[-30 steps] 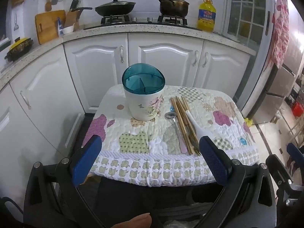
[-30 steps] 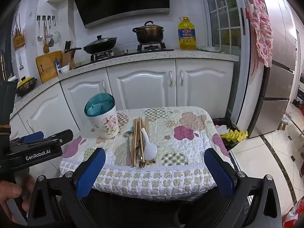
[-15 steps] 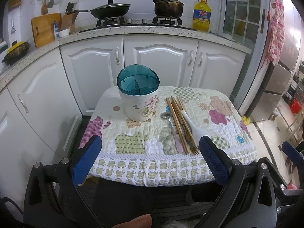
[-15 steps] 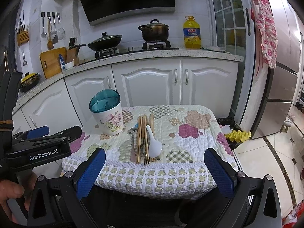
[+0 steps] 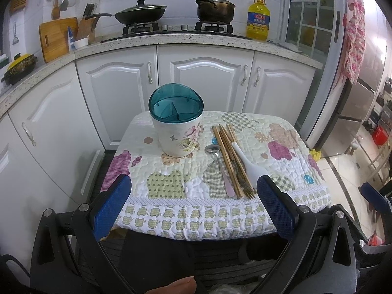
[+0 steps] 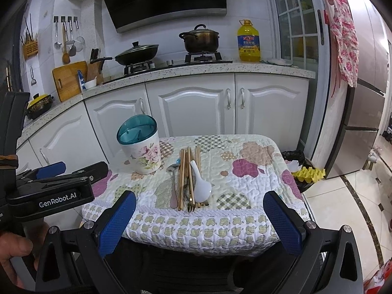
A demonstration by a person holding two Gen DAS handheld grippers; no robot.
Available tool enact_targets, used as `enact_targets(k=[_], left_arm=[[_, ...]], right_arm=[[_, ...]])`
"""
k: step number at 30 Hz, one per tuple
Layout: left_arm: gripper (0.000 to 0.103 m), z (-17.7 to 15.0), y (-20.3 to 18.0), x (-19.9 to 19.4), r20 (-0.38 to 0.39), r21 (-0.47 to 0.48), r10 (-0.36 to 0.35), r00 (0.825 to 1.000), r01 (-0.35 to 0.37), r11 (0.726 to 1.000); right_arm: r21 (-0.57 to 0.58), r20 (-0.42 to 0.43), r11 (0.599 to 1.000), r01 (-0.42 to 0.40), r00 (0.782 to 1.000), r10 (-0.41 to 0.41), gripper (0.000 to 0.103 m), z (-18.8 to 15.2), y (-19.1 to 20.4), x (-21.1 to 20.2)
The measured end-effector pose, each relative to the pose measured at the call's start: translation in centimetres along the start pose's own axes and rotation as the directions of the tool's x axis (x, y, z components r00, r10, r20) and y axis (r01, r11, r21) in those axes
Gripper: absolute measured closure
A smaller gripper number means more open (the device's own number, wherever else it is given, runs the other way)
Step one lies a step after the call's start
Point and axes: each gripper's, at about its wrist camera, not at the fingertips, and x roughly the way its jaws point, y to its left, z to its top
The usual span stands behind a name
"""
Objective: Organize utensils
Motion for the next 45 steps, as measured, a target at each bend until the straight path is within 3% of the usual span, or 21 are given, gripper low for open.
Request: enact_targets(k=[7, 29, 45], left_arm=[[0.0, -0.1, -0.4, 0.0, -0.004, 0.002, -0.004, 1.0, 0.004, 1.0], [0.0, -0.2, -0.9, 0.1, -0.004, 0.005, -0.01, 1.0, 0.01, 1.0], [0.0, 0.2, -1.2, -0.7, 0.041, 0.032, -0.028, 0.999, 0.027, 0.999]], right_arm=[[-0.021, -0.001, 0.999, 0.037, 0.999, -0.037, 0.0, -0.3, 0.6, 0.3], [-0.033, -0.018, 0.999, 0.023, 1.0, -0.024, 0.0, -0.3, 0.7, 0.5], [-0.012, -0.025, 0.999, 0.037, 0.999, -0.038, 0.0, -0.2, 0.0, 0.4]])
